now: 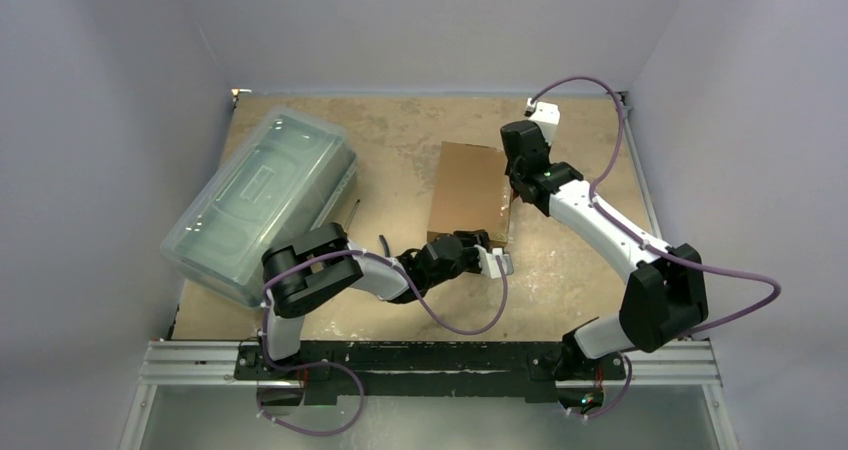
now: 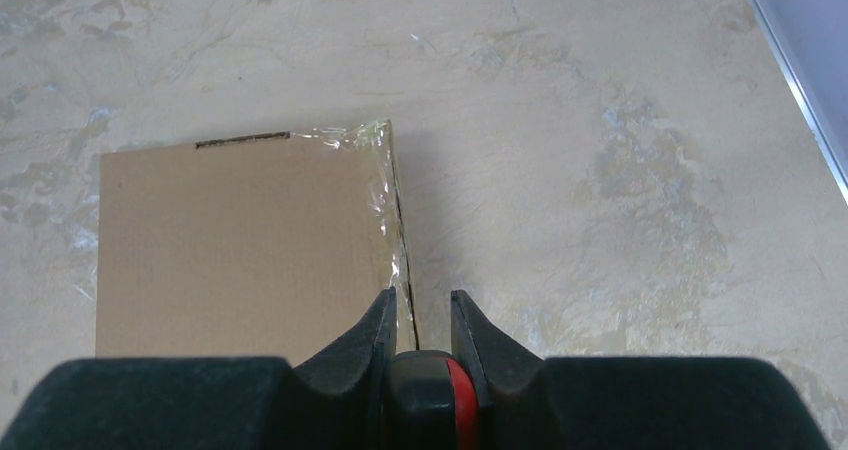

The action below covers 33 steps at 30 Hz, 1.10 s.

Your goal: Unpack the express box

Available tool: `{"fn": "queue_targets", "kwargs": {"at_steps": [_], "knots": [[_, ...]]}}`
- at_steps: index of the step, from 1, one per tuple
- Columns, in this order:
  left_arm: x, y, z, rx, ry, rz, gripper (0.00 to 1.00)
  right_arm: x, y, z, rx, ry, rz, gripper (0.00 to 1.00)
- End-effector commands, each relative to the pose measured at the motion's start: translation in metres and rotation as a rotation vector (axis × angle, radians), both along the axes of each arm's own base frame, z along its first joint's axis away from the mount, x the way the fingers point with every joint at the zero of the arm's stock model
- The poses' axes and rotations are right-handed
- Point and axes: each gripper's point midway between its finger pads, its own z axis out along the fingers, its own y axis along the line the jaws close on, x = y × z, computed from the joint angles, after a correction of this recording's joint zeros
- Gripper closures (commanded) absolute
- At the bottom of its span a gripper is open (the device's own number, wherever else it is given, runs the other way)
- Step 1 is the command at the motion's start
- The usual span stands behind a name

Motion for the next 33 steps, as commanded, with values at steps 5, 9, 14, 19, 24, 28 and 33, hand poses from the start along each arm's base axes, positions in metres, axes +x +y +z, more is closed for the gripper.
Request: {"fn": "queue_targets", "kwargs": {"at_steps": [5,9,14,19,24,28,33], "knots": [[0.001,-0.009,0.015,-0.062,0.007,0.0,0.6,0.003,-0.004,-0.005,-0.005,-0.002,-0.015,1.0],[0.004,-0.008,0.015,-0.063,0.003,0.016,0.6,0.0,-0.008,-0.014,-0.029,0.03,-0.029,1.0],[0.008,-0.012,0.016,-0.102,0.063,0.061,0.6,-0.006,-0.006,-0.013,-0.004,0.039,-0.017,1.0],[0.009,-0.015,0.004,-0.088,0.115,0.085,0.6,-0.023,0.004,-0.005,0.056,0.039,0.021,1.0],[0.009,-0.016,0.0,-0.097,0.139,0.095,0.6,-0.039,0.005,-0.008,0.096,0.047,0.045,1.0],[0.012,-0.013,0.001,-0.096,0.134,0.115,0.6,-0.048,0.005,-0.009,0.097,0.068,0.052,1.0],[0.012,-0.014,0.003,-0.104,0.141,0.119,0.61,-0.059,0.006,-0.017,0.101,0.1,0.055,1.0]]}}
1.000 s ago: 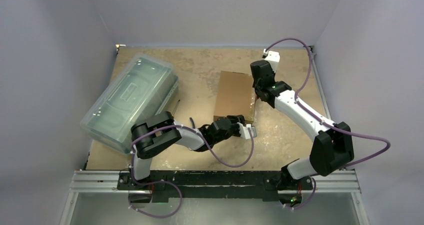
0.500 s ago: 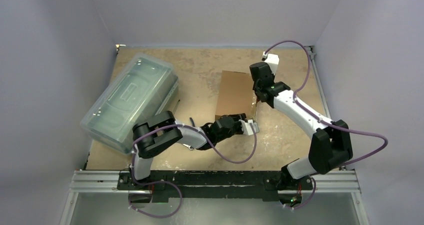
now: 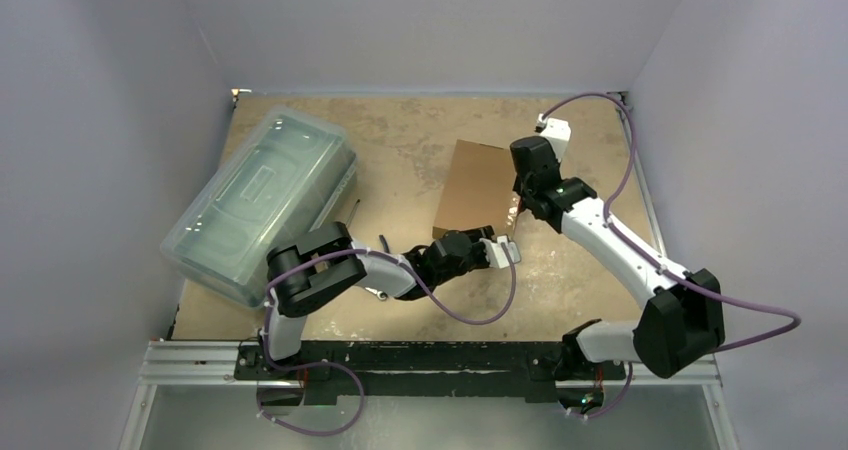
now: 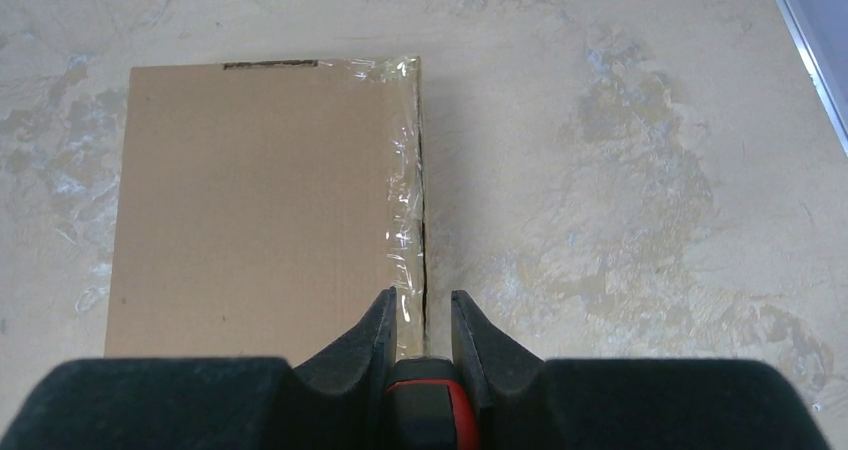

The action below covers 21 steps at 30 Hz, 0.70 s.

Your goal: Unpack the express box

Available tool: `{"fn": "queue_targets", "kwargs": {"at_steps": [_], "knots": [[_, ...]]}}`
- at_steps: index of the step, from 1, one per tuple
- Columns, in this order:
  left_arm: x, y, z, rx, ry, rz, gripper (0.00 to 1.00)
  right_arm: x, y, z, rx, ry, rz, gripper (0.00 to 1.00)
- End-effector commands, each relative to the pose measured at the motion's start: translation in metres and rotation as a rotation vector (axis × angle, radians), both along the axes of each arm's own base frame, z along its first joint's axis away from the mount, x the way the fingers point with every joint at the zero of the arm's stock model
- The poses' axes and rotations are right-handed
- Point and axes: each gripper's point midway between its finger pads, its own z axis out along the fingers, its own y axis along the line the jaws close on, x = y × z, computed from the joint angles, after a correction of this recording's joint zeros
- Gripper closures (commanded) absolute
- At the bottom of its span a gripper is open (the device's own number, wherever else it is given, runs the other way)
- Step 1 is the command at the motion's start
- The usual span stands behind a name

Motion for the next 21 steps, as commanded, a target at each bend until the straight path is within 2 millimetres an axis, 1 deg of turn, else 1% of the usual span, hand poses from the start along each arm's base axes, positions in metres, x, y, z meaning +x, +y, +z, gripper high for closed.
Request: {"fn": "queue_targets", "kwargs": {"at_steps": [1,5,8,13,19,21], "knots": [[0.009,-0.001,0.001,-0.023,0.032,0.051,0.61,-0.025,0.014,-0.009,0.059,0.057,0.038,1.0],[0.01,-0.003,0.0,-0.046,0.064,0.075,0.61,-0.033,0.015,-0.018,0.093,0.075,0.008,1.0],[0.011,-0.003,-0.004,-0.071,0.107,0.111,0.61,-0.038,0.015,-0.023,0.134,0.079,-0.024,1.0],[0.014,-0.001,-0.009,-0.129,0.174,0.184,0.62,-0.044,0.015,-0.016,0.21,0.039,-0.049,1.0],[0.018,0.0,-0.009,-0.168,0.202,0.235,0.62,-0.056,0.013,-0.012,0.235,0.05,-0.059,1.0],[0.019,0.0,-0.01,-0.165,0.205,0.239,0.62,-0.059,0.013,-0.013,0.237,0.053,-0.049,1.0]]}}
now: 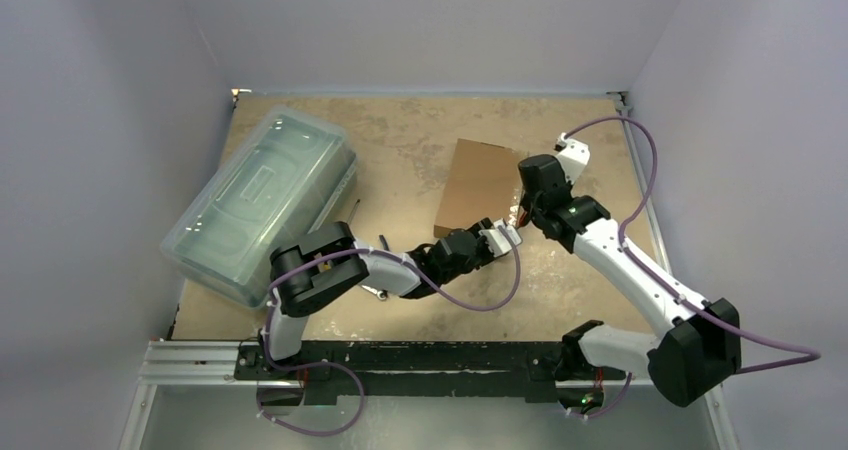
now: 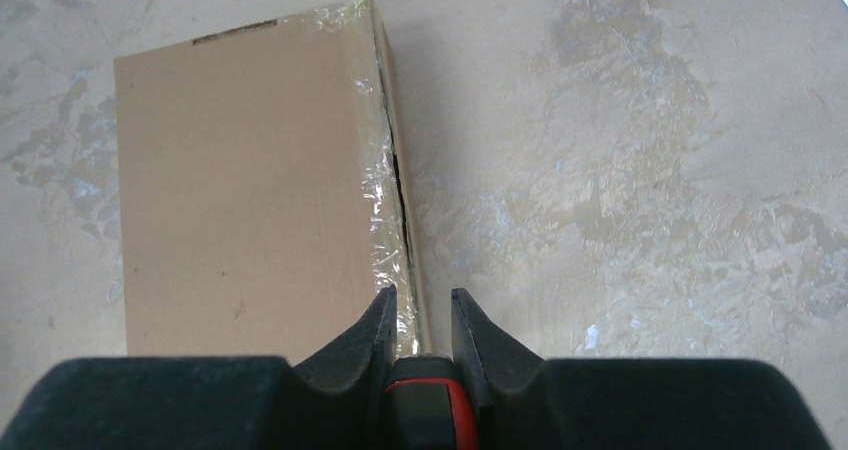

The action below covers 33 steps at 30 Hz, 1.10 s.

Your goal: Unpack the express box

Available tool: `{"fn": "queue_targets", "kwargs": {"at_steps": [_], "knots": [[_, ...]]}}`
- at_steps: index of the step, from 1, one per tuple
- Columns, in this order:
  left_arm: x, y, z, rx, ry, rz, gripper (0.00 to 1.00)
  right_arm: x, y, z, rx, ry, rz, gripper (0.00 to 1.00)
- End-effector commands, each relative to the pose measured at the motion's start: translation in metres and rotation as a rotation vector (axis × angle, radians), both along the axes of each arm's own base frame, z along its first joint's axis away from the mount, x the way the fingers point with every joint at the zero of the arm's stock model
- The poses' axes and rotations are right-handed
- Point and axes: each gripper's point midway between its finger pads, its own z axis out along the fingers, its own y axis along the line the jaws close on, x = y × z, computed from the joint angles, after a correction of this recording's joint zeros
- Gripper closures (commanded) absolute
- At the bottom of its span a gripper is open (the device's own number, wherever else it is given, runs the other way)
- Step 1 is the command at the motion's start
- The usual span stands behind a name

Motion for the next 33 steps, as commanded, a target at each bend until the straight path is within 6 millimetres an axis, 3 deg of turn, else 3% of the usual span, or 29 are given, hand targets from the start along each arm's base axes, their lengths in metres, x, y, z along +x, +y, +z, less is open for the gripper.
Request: {"fn": "queue_targets", "kwargs": {"at_steps": [1,14,23,31,33], "knots": [[0.014,0.005,-0.015,-0.026,0.066,0.103,0.62,-0.024,0.022,-0.007,0.105,0.056,0.071,1.0],[0.016,0.005,-0.014,-0.017,0.071,0.116,0.62,-0.048,0.031,-0.013,0.046,0.039,0.052,1.0],[0.015,0.007,-0.014,-0.015,0.069,0.115,0.62,-0.053,0.032,-0.008,0.074,0.01,0.049,1.0],[0.013,0.008,-0.017,-0.011,0.074,0.112,0.62,-0.058,0.034,-0.017,0.083,0.037,0.065,1.0],[0.011,0.01,-0.017,-0.009,0.075,0.108,0.61,-0.055,0.035,-0.009,0.073,0.024,0.072,1.0]]}}
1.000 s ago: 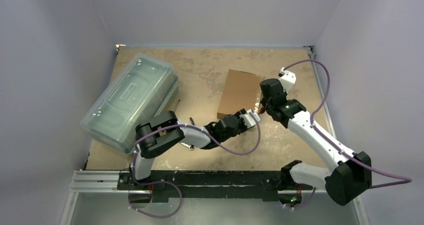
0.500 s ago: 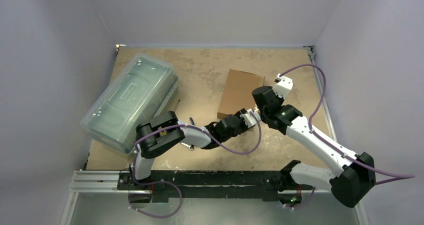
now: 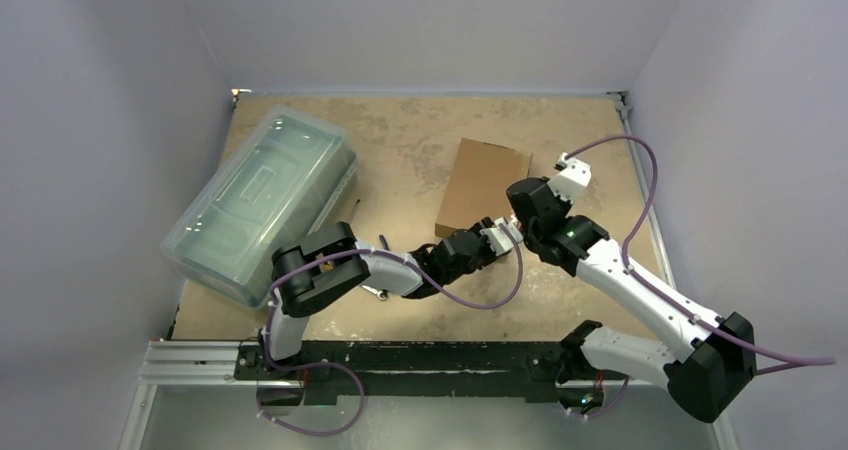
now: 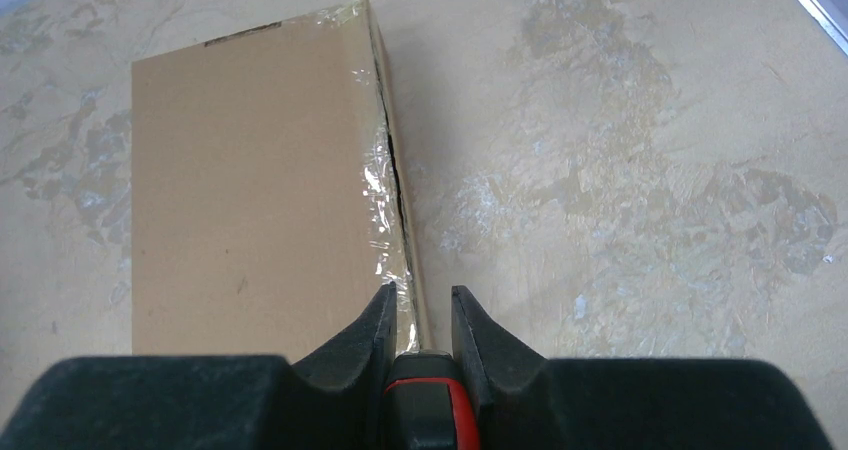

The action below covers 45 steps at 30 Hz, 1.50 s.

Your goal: Unpack the express box

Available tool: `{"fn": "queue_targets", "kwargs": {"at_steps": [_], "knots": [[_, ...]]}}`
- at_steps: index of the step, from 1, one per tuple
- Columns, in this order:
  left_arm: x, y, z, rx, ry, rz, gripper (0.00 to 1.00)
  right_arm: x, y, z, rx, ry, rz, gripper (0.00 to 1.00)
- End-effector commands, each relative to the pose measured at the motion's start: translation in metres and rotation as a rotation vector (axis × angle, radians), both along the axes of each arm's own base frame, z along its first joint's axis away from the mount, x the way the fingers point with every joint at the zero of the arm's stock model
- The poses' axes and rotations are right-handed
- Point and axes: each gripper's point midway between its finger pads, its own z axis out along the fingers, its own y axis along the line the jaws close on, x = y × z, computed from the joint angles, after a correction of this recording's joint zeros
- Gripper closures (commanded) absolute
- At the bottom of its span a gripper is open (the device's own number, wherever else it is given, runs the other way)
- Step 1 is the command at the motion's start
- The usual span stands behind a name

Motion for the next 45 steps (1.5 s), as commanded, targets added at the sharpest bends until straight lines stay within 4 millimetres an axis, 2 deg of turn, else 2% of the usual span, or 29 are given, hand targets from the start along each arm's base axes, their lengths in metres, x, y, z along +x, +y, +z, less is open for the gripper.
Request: {"fn": "queue_targets", "kwargs": {"at_steps": [1,8,13,17,20,23,25,29,31,33,36,39,41,45], "knots": [[0.009,0.014,-0.018,0.01,0.049,0.066,0.61,-0.019,0.027,-0.005,0.071,0.095,0.122,1.0],[-0.004,0.021,-0.034,0.029,0.055,0.064,0.61,-0.003,0.011,0.05,0.02,0.017,0.085,1.0],[-0.013,0.018,-0.035,0.043,0.038,0.045,0.62,0.011,-0.001,0.08,-0.013,-0.014,0.062,1.0],[-0.014,0.016,-0.017,0.013,0.028,0.048,0.57,0.02,-0.03,0.1,-0.084,-0.022,0.0,1.0],[-0.017,0.016,0.01,-0.039,0.025,0.04,0.51,0.027,-0.056,0.108,-0.162,-0.009,-0.028,1.0],[-0.016,0.026,0.049,-0.128,0.006,0.078,0.42,0.031,-0.079,0.095,-0.256,0.097,-0.031,1.0],[-0.019,0.03,0.078,-0.185,-0.008,0.07,0.38,0.031,-0.09,0.076,-0.31,0.188,-0.02,1.0],[-0.028,0.034,0.139,-0.293,-0.049,0.02,0.35,0.038,-0.09,0.036,-0.346,0.339,0.005,1.0],[-0.032,0.043,0.165,-0.34,-0.081,0.017,0.34,0.046,-0.088,0.016,-0.335,0.399,0.012,1.0],[-0.03,0.058,0.184,-0.37,-0.116,0.054,0.32,0.051,-0.095,-0.004,-0.343,0.471,-0.01,1.0],[-0.022,0.079,0.201,-0.383,-0.175,0.138,0.31,0.05,-0.112,-0.033,-0.422,0.583,-0.072,1.0],[-0.019,0.093,0.211,-0.385,-0.21,0.182,0.3,0.043,-0.124,-0.061,-0.515,0.739,-0.12,1.0],[-0.018,0.097,0.211,-0.385,-0.222,0.197,0.3,0.043,-0.13,-0.073,-0.57,0.806,-0.144,1.0],[-0.016,0.096,0.202,-0.359,-0.22,0.207,0.3,0.048,-0.148,-0.085,-0.62,0.874,-0.18,1.0]]}}
